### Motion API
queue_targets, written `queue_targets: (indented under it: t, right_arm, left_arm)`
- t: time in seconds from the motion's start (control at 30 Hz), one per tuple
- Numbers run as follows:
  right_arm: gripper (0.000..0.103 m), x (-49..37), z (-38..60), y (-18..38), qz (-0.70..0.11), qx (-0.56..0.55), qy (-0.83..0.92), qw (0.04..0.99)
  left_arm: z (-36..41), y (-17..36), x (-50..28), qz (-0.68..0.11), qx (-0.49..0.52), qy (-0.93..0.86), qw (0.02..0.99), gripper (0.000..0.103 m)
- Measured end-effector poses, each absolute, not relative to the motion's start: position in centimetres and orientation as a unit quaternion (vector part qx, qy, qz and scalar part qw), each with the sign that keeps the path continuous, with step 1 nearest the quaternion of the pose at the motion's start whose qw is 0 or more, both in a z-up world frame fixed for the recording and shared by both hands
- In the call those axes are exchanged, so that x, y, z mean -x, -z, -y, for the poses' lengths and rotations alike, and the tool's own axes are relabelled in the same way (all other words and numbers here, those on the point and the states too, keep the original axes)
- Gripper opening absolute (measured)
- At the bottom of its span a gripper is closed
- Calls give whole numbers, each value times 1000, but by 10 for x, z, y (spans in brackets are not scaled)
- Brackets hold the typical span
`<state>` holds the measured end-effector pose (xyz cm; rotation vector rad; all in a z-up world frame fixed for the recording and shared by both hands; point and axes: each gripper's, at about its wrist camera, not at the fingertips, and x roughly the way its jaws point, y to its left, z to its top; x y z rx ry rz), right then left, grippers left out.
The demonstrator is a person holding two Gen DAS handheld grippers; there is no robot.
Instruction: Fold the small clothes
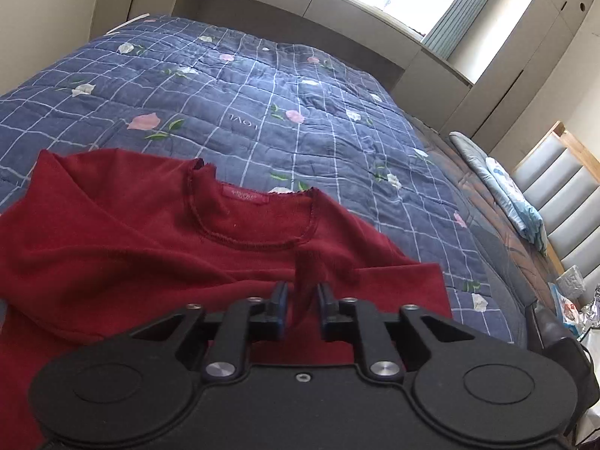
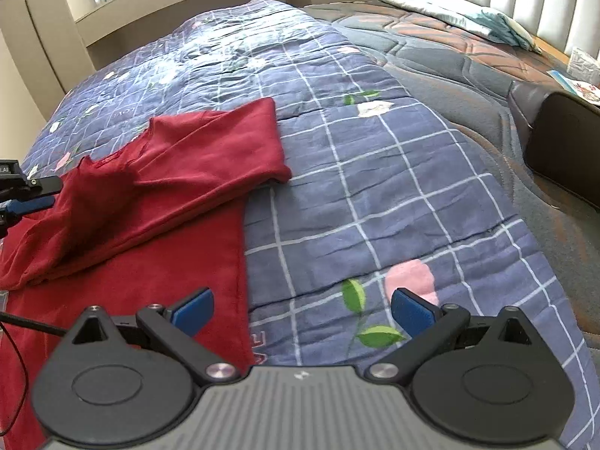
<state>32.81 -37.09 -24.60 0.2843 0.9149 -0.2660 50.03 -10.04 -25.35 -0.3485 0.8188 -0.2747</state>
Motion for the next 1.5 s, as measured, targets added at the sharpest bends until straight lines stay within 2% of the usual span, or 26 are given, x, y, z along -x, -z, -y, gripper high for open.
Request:
queue_targets:
  t: [0.07, 0.13, 0.27, 0.3, 0.33, 0.43, 0.53, 0.67, 0.93, 1.07, 1.17, 1.27, 1.3, 1.33, 1.4, 1.5]
  right_arm:
    - [103, -332, 366, 245, -438, -134, 122, 881]
    - [103, -336, 360, 244, -436, -131, 115, 883]
    - [103, -348, 344, 241, -428, -119, 91, 891]
    - [103, -352, 338, 240, -423, -114, 82, 895]
    - [103, -357, 333, 239, -420, -108, 74, 898]
    - [102, -372, 315, 234, -402, -92, 44, 910]
    - [94, -393, 298, 233, -394, -77, 18, 916]
    - [79, -422, 275, 238, -398, -45, 3, 916]
    - [71, -459, 260, 253, -412, -22, -3, 911]
    - [57, -467, 257, 258, -417, -8, 12, 909]
    - [48, -469, 250, 261, -417, 4, 10, 909]
    - [35, -470, 246, 265, -422, 6, 11, 906]
    - [31, -470, 243, 266, -423, 10, 14, 906]
    - [29, -470, 241, 267, -423, 17, 18, 906]
    - [14, -470, 235, 267, -422, 30, 20, 906]
    - [12, -470, 227, 263, -411, 39, 12, 911]
  left_arm:
    - [98, 250, -496, -396, 168, 130, 893, 30]
    - [93, 248, -493, -398, 172, 124, 892, 47]
    - [73, 244, -486, -394, 177, 97, 897, 71]
    - [66, 245, -484, -394, 177, 84, 898, 82]
    - [57, 246, -482, -394, 177, 66, 900, 88]
    - [25, 252, -477, -402, 186, 7, 897, 91]
    - [-14, 260, -472, -412, 207, -51, 886, 92]
    - [-71, 268, -470, -410, 239, -109, 873, 92]
    - [-139, 286, -478, -404, 284, -125, 861, 84]
    - [-150, 298, -497, -411, 298, -92, 857, 77]
    - [-154, 310, -514, -442, 316, -73, 836, 60]
    - [-154, 315, -522, -447, 331, -56, 829, 38]
    - [-153, 316, -523, -447, 338, -46, 827, 22]
    - [-153, 315, -523, -444, 344, -39, 826, 10]
    - [-151, 309, -520, -432, 340, -33, 835, 6]
    - [-146, 291, -513, -407, 314, -30, 857, 6]
